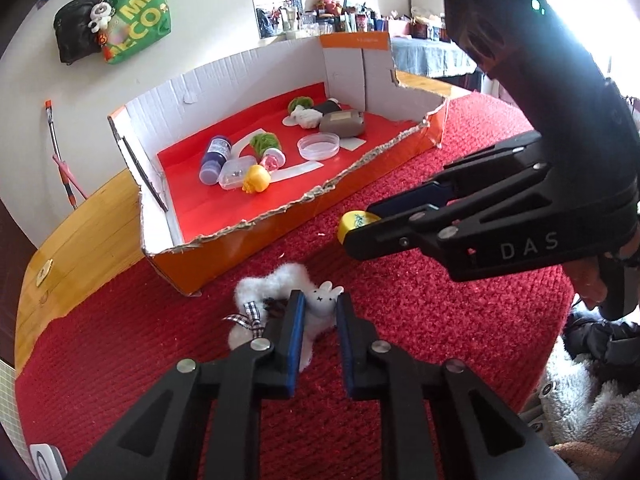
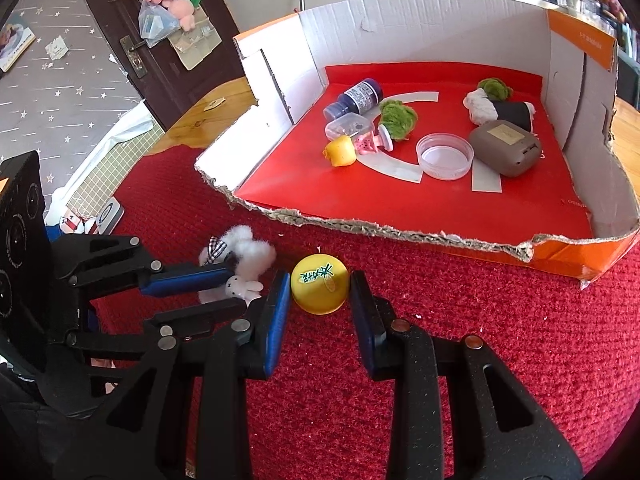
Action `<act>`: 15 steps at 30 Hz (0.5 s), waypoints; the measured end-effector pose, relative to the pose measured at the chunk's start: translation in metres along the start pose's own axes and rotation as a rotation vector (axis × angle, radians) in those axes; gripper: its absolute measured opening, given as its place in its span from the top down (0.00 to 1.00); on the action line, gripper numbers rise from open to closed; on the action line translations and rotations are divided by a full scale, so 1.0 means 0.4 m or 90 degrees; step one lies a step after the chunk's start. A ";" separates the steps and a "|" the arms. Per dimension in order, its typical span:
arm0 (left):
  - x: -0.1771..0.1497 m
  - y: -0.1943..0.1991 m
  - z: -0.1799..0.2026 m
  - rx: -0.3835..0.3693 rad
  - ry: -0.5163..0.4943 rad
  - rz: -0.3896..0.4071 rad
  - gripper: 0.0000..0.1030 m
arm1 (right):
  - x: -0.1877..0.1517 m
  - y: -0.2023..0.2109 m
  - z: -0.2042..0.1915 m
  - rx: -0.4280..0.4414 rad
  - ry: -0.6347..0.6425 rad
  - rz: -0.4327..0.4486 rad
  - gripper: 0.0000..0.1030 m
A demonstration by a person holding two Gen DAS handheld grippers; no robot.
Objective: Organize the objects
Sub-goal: 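Close the left tool on the white plush sheep, then carry the sheep and yellow lid over the box wall with both tools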
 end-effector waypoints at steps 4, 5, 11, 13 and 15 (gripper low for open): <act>0.006 -0.006 -0.002 0.013 -0.012 -0.014 0.83 | 0.001 0.002 -0.003 0.003 0.000 0.000 0.72; 0.008 -0.010 -0.005 0.011 -0.009 -0.014 0.81 | 0.002 0.002 -0.003 0.003 -0.001 0.001 0.72; 0.020 -0.028 -0.012 0.012 0.016 -0.011 0.71 | -0.004 0.007 0.003 -0.009 0.000 0.005 0.72; 0.021 -0.024 -0.021 0.019 0.028 -0.004 0.81 | -0.005 0.008 0.008 -0.009 -0.002 0.004 0.72; 0.020 -0.018 -0.028 0.007 0.046 0.004 0.81 | -0.005 0.013 0.013 -0.008 -0.004 0.006 0.72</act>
Point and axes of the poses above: each gripper's, at about its wrist camera, not at the fingertips, and y roughly against the way its jaws point, z to its right, x to its top, the point moved 6 cm from there along -y, roughly the way its jaws point, and after that the axes turned 15 degrees about -x, right-handed, at the moved point
